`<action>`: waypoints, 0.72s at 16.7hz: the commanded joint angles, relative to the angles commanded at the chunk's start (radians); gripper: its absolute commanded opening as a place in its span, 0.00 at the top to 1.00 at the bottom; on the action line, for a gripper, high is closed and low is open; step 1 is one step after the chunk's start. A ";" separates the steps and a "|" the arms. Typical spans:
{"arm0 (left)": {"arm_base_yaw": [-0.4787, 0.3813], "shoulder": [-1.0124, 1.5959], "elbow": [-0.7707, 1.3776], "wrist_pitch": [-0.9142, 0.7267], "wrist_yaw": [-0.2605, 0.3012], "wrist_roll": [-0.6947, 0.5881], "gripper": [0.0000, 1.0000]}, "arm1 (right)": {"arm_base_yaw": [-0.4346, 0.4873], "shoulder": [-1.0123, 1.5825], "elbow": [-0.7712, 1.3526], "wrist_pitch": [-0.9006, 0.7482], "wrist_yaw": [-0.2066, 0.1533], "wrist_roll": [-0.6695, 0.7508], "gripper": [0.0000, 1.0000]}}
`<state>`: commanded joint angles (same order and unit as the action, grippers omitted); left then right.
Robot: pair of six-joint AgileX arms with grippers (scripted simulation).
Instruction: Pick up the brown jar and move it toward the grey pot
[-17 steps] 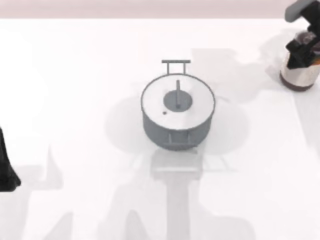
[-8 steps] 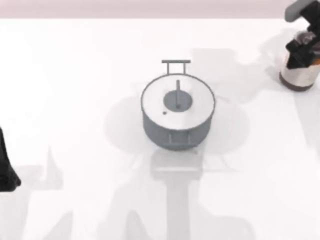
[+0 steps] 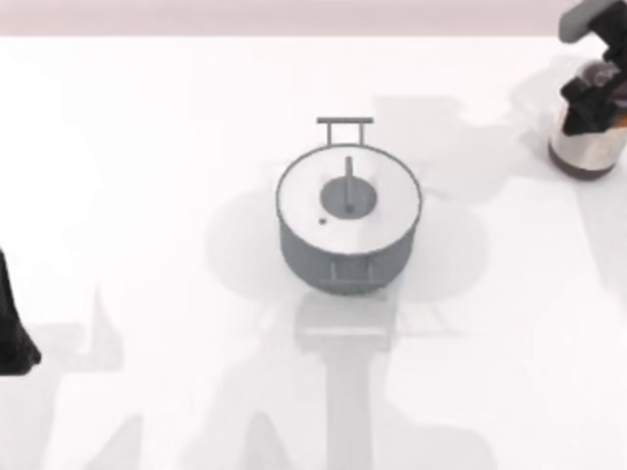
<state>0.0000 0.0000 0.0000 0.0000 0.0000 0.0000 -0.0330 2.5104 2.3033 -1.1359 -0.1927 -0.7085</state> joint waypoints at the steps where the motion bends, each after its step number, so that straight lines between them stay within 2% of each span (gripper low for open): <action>1: 0.000 0.000 0.000 0.000 0.000 0.000 0.00 | 0.001 -0.024 -0.023 -0.002 0.000 0.000 1.00; 9: 0.000 0.000 0.000 0.000 0.000 0.000 0.00 | 0.007 -0.412 -0.352 -0.049 -0.005 -0.004 1.00; 12: 0.000 0.000 0.000 0.000 0.000 0.000 0.00 | 0.008 -0.480 -0.418 -0.061 -0.006 -0.006 1.00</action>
<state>0.0000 0.0000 0.0000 0.0000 0.0000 0.0000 -0.0249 2.0302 1.8849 -1.1972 -0.1992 -0.7149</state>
